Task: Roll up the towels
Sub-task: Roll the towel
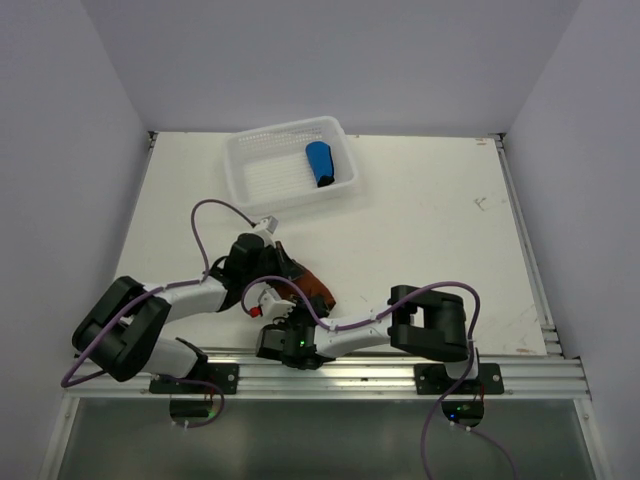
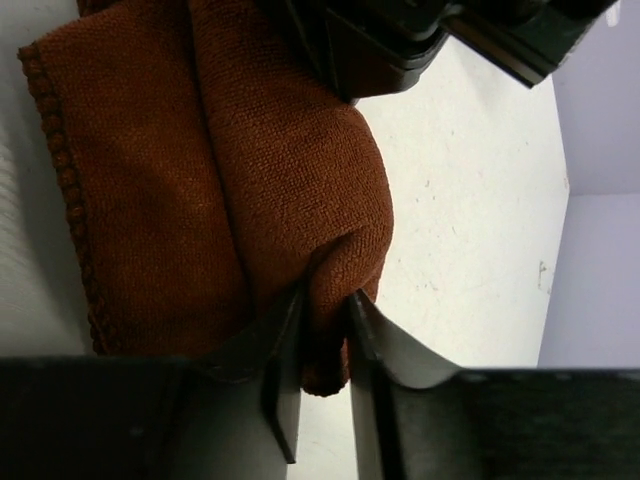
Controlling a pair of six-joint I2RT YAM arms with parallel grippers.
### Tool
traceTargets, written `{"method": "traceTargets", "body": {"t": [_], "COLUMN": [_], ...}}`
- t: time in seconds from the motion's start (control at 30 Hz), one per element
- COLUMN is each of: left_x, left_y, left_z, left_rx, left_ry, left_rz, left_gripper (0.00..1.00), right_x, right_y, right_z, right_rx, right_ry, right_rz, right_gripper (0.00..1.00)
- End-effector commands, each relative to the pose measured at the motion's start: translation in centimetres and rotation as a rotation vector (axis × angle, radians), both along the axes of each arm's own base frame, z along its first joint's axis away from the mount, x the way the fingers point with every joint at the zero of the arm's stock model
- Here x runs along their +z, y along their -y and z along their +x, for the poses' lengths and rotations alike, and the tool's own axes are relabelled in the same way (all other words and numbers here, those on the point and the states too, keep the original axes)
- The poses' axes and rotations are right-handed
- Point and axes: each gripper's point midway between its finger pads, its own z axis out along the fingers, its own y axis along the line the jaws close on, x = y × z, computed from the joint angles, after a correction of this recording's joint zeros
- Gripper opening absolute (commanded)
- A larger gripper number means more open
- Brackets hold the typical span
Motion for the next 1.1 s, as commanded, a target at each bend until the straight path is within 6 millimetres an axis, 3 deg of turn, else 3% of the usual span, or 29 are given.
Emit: {"method": "traceTargets", "body": {"t": [0.0, 0.13, 0.33, 0.6, 0.67, 0.7, 0.77, 0.8, 0.9, 1.07], "left_x": [-2.4, -3.4, -4.7, -5.3, -5.3, -5.4, -5.5, -5.5, -5.7, -5.5], "left_y": [-1.2, -2.3, -3.1, -3.5, -3.5, -3.5, -3.6, -3.6, -3.9, -4.0], "left_z": [-1.1, -1.9, -2.8, -3.5, -3.6, -3.7, -3.8, -3.9, -4.1, -4.2], "left_rx": [0.031, 0.055, 0.072, 0.082, 0.083, 0.084, 0.086, 0.086, 0.089, 0.097], "left_ry": [-0.045, -0.063, -0.088, -0.108, -0.108, -0.11, -0.114, -0.114, -0.117, -0.107], "left_rz": [0.061, 0.083, 0.103, 0.1, 0.096, 0.096, 0.096, 0.096, 0.1, 0.092], "left_gripper": [0.0, 0.0, 0.0, 0.0, 0.0, 0.0, 0.0, 0.0, 0.0, 0.0], "right_x": [0.8, 1.7, 3.4, 6.9, 6.1, 7.1, 5.3, 5.4, 5.1, 4.3], "right_y": [-1.0, -1.0, -1.0, -0.5, -0.4, -0.4, -0.5, -0.3, -0.7, -0.9], "right_z": [-0.6, -1.0, -1.2, -1.5, -1.9, -1.1, -1.6, -0.1, 0.6, 1.8], "right_rx": [-0.004, -0.013, -0.01, -0.002, 0.012, -0.008, 0.008, -0.023, -0.024, -0.033], "right_ry": [-0.044, -0.069, -0.09, -0.17, -0.259, -0.28, -0.425, -0.457, -0.634, -0.719], "right_rz": [0.127, 0.211, 0.298, 0.521, 0.583, 0.677, 0.744, 0.827, 1.032, 1.035], "right_gripper": [0.3, 0.46, 0.55, 0.58, 0.58, 0.58, 0.58, 0.58, 0.58, 0.6]}}
